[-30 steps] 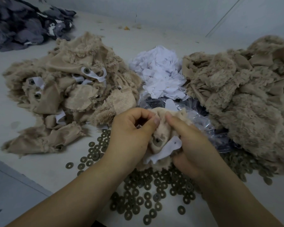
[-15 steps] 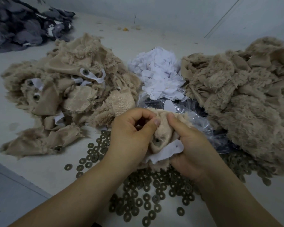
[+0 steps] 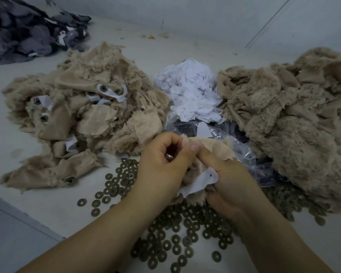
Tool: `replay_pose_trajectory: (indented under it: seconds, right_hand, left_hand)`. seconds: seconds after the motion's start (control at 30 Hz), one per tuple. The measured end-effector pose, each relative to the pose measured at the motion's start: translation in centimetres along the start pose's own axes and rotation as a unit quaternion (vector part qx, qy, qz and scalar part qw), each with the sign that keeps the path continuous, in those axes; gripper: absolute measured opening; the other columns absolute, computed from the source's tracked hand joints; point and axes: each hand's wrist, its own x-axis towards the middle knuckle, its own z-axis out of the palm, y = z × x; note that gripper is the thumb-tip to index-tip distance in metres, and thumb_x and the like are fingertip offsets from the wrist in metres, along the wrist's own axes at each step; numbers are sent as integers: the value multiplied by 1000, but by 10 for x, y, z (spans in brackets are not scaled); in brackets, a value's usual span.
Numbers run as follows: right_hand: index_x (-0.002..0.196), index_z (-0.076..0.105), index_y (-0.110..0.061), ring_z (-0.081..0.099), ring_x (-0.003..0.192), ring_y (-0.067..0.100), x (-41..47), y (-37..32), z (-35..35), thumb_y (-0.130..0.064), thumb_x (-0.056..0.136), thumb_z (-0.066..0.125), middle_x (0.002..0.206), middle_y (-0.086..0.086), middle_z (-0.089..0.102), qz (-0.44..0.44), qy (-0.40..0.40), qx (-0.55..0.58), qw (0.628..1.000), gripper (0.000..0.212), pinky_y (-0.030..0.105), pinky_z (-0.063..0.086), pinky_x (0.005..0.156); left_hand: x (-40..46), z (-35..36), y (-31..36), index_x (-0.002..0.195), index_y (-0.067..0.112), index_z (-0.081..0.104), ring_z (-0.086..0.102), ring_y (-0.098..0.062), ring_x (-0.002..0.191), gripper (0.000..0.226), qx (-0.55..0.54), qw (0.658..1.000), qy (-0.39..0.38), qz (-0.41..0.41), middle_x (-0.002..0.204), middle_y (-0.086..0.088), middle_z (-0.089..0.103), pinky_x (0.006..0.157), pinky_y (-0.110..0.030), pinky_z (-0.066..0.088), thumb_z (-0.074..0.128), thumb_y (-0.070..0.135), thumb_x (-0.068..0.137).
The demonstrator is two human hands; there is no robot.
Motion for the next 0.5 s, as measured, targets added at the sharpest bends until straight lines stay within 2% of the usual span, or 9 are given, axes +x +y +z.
replay_pose_trajectory:
  seconds: [0.07,0.13,0.2,0.27,0.33,0.43,0.5]
  right_hand:
    - [100,73,-2,75,88,28,-5,0,1,-30,76,69,97,18,76,20,10,11,1000,38,36,61,69]
    - [112,68,5,70,102,37,-2,0,4,-31,78,67,110,26,71,51,15,32,998,50,47,58,87]
    - [108,68,5,68,102,33,2,-1,5,-30,73,66,111,24,69,53,27,34,998,50,45,54,94]
    - [97,69,1,69,88,26,5,-1,4,-30,68,66,101,19,70,64,28,47,996,43,37,57,83]
    - [97,67,1,71,79,24,5,-1,6,-29,68,65,95,18,71,85,4,78,993,42,31,60,70]
    - [87,71,5,74,65,25,3,-2,3,-26,70,62,83,20,74,110,-19,111,988,37,29,58,49]
    - [89,72,3,75,66,24,0,-3,2,-22,73,62,84,19,76,110,-33,138,984,32,29,58,48]
  left_hand:
    - [-1,1,0,80,2,62,55,-31,61,21,13,1000,-5,4,74,-21,61,57,-44,51,68,20,89]
    - [-1,0,-1,79,4,64,57,-26,61,15,1,1000,-3,-5,74,-20,63,57,-42,51,64,10,93]
    - [-1,-1,-2,77,3,64,58,-26,65,17,-32,999,-7,-21,76,-22,64,60,-42,52,61,6,94]
    - [-1,0,-2,74,5,64,58,-26,67,20,-65,997,-11,-37,75,-21,64,62,-40,51,61,9,93]
    - [-2,1,-3,71,10,65,57,-20,64,22,-83,995,-12,-47,69,-12,62,58,-32,51,60,12,92]
    - [-1,2,-3,66,18,65,56,-12,59,34,-85,995,-7,-52,63,-1,61,54,-24,49,56,5,96]
    - [1,1,-4,63,20,64,53,-11,57,38,-82,995,-1,-59,61,-1,58,53,-23,48,55,4,96]
